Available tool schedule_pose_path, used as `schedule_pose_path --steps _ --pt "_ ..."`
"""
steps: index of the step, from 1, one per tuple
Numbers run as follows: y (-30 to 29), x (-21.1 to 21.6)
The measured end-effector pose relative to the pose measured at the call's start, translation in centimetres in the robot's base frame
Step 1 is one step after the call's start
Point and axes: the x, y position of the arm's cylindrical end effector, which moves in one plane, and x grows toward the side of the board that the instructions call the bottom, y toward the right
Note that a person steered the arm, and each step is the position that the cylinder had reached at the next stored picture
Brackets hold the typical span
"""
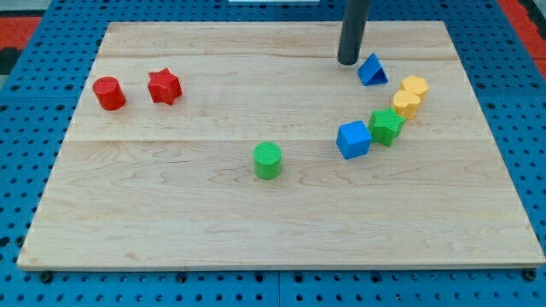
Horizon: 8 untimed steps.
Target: Bring the red star bottom left to the green circle
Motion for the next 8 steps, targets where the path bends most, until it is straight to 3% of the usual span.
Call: schedule_pose_path --steps 2,5,7,8 --pt "-6.9 1.0" --pt "-7.1 1.4" --pt "-13.5 1.4" --pt "-13.5 1.4"
